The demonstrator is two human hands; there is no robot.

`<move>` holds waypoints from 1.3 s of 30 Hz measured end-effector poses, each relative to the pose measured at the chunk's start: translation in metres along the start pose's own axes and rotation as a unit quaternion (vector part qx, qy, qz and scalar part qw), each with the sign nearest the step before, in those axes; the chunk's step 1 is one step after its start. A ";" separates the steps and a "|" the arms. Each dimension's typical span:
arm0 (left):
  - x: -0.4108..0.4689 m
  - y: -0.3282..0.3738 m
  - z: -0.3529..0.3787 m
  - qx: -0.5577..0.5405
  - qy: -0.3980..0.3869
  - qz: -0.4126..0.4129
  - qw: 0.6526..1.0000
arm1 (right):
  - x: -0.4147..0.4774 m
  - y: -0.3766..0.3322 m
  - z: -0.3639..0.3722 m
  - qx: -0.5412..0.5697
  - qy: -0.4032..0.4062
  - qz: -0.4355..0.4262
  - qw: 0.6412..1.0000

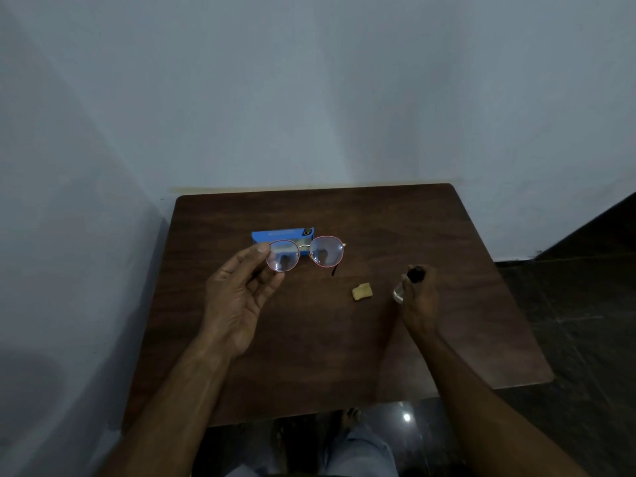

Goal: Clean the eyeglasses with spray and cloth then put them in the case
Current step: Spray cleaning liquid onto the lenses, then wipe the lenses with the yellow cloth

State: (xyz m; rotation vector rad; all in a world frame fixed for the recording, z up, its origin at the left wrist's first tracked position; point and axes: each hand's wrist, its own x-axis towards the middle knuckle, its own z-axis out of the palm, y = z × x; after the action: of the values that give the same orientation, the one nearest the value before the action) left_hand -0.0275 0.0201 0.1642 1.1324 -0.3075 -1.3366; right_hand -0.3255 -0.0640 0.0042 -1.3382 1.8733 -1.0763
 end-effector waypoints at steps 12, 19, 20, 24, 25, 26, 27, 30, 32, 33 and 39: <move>-0.005 -0.008 0.006 0.005 0.006 -0.001 1.000 | 0.009 0.031 0.004 0.011 -0.017 0.035 0.999; -0.005 -0.010 0.006 -0.004 0.014 -0.005 1.000 | -0.021 0.051 0.005 -0.021 -0.004 0.071 0.997; -0.005 -0.011 0.006 -0.007 0.014 -0.005 1.000 | -0.033 0.054 0.008 -0.021 0.013 0.102 0.995; -0.005 -0.013 0.004 -0.010 0.014 -0.009 1.000 | -0.080 0.065 0.030 -0.087 -0.016 0.105 0.990; -0.006 -0.014 0.004 -0.010 0.014 -0.011 1.000 | -0.085 0.066 0.036 -0.131 -0.044 0.079 0.987; -0.006 -0.015 0.004 -0.008 0.013 -0.012 1.000 | -0.086 0.066 0.041 -0.160 -0.070 0.046 0.983; -0.006 -0.015 0.004 -0.006 0.012 -0.014 1.000 | -0.084 0.065 0.046 -0.176 -0.094 0.008 0.980; -0.008 -0.016 0.003 -0.002 0.014 -0.014 1.000 | -0.065 0.060 0.058 -0.208 -0.147 -0.108 0.961; -0.010 -0.016 0.002 -0.001 0.012 -0.014 1.000 | -0.044 0.057 0.065 -0.234 -0.159 -0.163 0.945; -0.010 -0.015 0.001 0.001 0.013 -0.012 1.000 | -0.034 0.055 0.068 -0.239 -0.160 -0.185 0.940; -0.013 -0.009 -0.006 0.006 0.023 0.005 1.000 | -0.001 0.049 0.079 -0.341 -0.199 -0.245 0.885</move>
State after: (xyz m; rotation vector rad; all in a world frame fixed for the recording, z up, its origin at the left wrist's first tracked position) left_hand -0.0319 0.0358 0.1597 1.1688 -0.2884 -1.3004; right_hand -0.2833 -0.0759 -0.0776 -2.3210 1.6829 -0.2625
